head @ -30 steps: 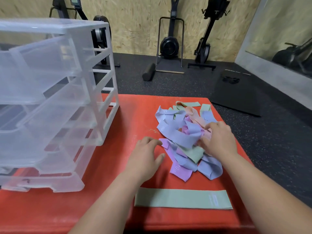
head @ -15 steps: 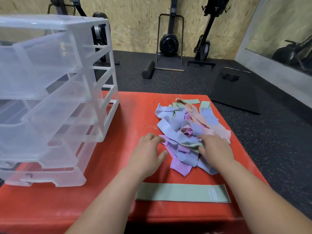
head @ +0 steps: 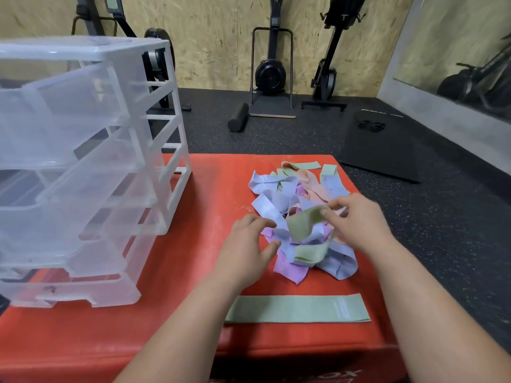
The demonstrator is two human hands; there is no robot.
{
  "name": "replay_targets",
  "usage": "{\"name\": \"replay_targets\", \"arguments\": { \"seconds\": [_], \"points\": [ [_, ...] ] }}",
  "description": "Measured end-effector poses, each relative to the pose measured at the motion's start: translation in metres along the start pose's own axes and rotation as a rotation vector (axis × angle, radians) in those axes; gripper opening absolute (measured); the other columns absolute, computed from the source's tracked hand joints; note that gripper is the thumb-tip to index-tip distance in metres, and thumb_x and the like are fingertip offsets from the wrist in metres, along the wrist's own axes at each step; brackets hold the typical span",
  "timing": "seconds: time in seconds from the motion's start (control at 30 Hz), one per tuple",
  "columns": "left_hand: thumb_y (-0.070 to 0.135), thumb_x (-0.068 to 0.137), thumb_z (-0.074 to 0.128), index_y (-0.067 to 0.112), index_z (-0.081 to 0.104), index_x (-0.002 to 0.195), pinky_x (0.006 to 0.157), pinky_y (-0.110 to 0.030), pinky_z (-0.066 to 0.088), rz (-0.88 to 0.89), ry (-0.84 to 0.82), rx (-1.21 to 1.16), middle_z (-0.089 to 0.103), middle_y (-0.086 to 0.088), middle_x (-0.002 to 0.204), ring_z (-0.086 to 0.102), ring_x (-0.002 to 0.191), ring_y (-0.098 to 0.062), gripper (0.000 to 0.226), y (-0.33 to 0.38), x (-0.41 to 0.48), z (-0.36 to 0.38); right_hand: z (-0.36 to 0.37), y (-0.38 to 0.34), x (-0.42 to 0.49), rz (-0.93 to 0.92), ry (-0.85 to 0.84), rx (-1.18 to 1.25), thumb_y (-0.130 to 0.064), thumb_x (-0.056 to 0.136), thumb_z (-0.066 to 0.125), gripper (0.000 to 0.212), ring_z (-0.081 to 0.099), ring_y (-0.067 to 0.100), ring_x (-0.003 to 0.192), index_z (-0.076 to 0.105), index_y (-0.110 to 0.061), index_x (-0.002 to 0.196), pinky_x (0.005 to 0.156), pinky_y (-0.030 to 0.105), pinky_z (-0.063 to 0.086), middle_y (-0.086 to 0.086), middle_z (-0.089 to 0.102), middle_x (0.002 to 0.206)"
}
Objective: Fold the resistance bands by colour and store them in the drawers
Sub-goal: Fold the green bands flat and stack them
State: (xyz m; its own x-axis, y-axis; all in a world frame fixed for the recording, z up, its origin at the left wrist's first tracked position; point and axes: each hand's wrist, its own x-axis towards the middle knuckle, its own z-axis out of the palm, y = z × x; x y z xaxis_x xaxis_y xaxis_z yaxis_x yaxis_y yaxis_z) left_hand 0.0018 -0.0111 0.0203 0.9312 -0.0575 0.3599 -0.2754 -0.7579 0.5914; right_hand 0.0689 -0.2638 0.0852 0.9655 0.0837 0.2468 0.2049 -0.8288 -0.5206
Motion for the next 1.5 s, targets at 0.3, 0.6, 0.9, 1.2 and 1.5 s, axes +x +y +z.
{"name": "replay_targets", "arguments": {
  "seconds": [0.3, 0.6, 0.9, 1.2, 1.5],
  "points": [
    [0.05, 0.089, 0.079, 0.033, 0.06, 0.14, 0.094, -0.025, 0.047, -0.063, -0.159, -0.099, 0.064, 0.015, 0.13, 0.061, 0.111, -0.005, 0.057, 0.006, 0.0, 0.01, 0.038, 0.015, -0.025, -0.068, -0.165, -0.034, -0.04, 0.095, 0.069, 0.013, 0.067, 0.013, 0.079, 0.076, -0.033, 0.086, 0.073, 0.034, 0.053, -0.014, 0.072, 0.078],
    [0.025, 0.092, 0.072, 0.029, 0.067, 0.095, 0.072, -0.038, 0.053, -0.113, -0.023, -0.009, 0.07, 0.01, 0.084, 0.064, 0.079, -0.017, 0.007, -0.003, 0.005, 0.009, 0.033, 0.005, -0.026, -0.198, -0.248, 0.109, -0.035, 0.099, 0.068, 0.012, 0.067, 0.008, 0.081, 0.073, -0.036, 0.088, 0.074, 0.031, 0.051, -0.016, 0.074, 0.083],
    [0.025, 0.088, 0.084, 0.032, 0.069, 0.097, 0.08, -0.035, 0.055, -0.102, 0.013, -0.328, 0.077, 0.014, 0.084, 0.071, 0.085, -0.006, 0.018, 0.018, 0.0, -0.005, 0.034, -0.019, -0.043, -0.28, -0.225, 0.139, -0.044, 0.087, 0.08, 0.036, 0.063, -0.005, 0.105, 0.069, -0.042, 0.121, 0.092, 0.036, 0.054, -0.028, 0.069, 0.114],
    [0.023, 0.091, 0.084, 0.021, 0.072, 0.103, 0.083, -0.033, 0.056, -0.109, 0.109, -0.459, 0.079, 0.007, 0.089, 0.074, 0.089, -0.008, 0.017, 0.03, -0.008, -0.022, 0.016, -0.045, -0.05, -0.263, -0.15, 0.354, -0.033, 0.088, 0.081, 0.008, 0.068, 0.002, 0.085, 0.074, -0.034, 0.092, 0.081, 0.027, 0.053, -0.018, 0.075, 0.087],
    [0.014, 0.091, 0.083, 0.026, 0.074, 0.092, 0.079, -0.019, 0.052, -0.038, -0.001, -0.531, 0.078, 0.009, 0.091, 0.072, 0.089, -0.005, 0.015, 0.049, -0.014, -0.014, -0.01, -0.068, -0.067, -0.135, 0.031, 0.91, -0.012, 0.093, 0.078, 0.012, 0.073, 0.017, 0.09, 0.075, -0.007, 0.103, 0.083, 0.029, 0.059, 0.013, 0.077, 0.099]
  ]
}}
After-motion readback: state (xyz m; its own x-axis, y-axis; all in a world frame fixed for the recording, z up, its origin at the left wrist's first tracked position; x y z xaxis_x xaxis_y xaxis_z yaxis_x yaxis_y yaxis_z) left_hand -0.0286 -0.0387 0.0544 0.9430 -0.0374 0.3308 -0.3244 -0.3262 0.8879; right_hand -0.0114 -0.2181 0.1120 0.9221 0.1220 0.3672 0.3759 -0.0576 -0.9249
